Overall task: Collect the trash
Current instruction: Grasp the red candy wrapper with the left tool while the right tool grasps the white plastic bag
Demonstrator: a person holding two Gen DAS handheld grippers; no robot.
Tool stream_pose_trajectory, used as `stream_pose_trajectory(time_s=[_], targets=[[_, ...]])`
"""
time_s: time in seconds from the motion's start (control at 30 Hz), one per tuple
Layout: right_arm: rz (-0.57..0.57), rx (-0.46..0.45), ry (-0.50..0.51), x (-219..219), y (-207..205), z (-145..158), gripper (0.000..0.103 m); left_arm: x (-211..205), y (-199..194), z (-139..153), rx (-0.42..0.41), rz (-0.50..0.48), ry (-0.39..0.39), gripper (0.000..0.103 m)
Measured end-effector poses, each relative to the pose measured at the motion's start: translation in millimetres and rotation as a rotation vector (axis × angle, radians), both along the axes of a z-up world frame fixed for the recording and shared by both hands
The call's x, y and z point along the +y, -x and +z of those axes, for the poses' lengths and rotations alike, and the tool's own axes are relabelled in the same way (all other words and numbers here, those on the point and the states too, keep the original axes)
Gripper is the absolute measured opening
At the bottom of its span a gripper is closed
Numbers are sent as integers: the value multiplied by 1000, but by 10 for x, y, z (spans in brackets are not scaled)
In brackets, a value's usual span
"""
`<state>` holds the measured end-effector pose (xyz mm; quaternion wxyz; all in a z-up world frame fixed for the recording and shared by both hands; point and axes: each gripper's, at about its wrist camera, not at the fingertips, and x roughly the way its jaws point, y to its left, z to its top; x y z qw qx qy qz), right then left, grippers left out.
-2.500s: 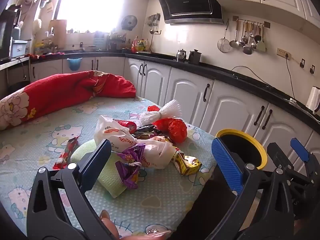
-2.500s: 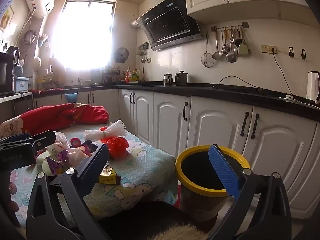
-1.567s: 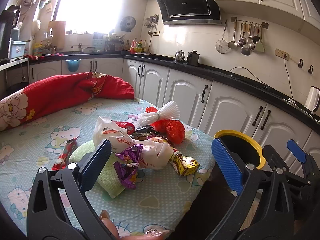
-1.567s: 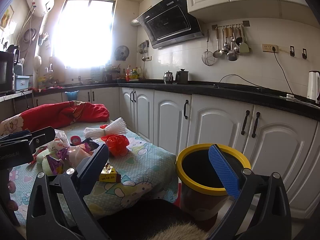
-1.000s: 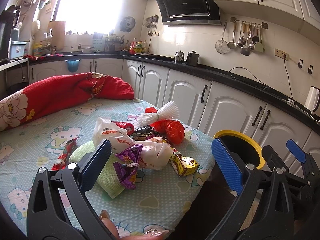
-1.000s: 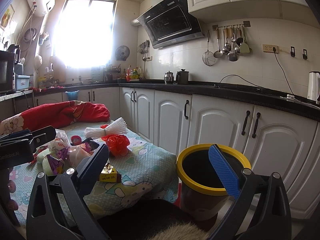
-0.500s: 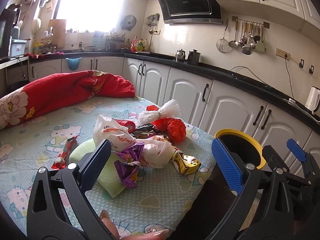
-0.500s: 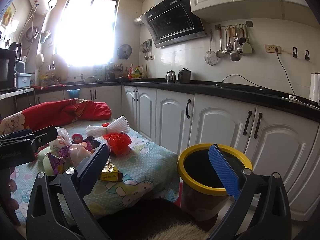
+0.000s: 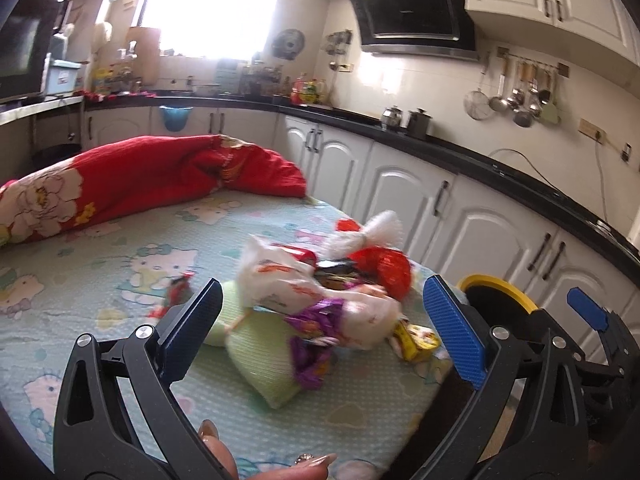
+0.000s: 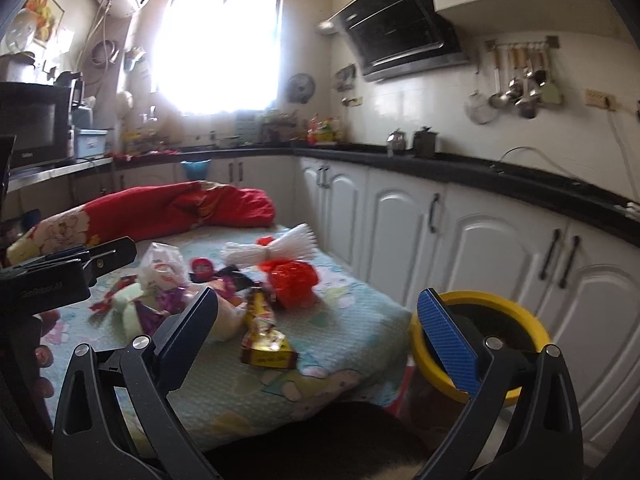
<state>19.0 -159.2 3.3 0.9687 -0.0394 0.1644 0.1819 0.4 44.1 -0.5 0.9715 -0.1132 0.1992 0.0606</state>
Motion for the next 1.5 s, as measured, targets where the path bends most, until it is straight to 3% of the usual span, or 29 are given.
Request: stream_pose_trajectory(time_s=[0.43,0.47,0.53,0.73,0.87,1.0,1.17,1.33,1.5], targets=[[222,104,66,539,-430,0,96,691,-24,-47,41,166,32,92],[241,117,85,578,-462,-29,93,735,-34,-60,51,174,33,92],[267,149,116,666,-555,-90,76,840,-79,-104,86,190,29,92],[350,241,160,882,-737,-268,54,1121,-257,-278,209,205,21,92],[384,274,188,992,-829,-357,44,1290,-397,-476,301,190,74,92],[411,301,197,1045,-889,-416,27,1399,-455,-629,335,156,152,91],[445,301,189,1053,-877,-428,19,1473,-533,-745,370,138,199,69],[466,303,174,1029,-872,-406,14,1531,-640,-818,404,108,216,62],[478,298,154,1013,-847,-365,10,1541,-695,-847,439,107,176,28]])
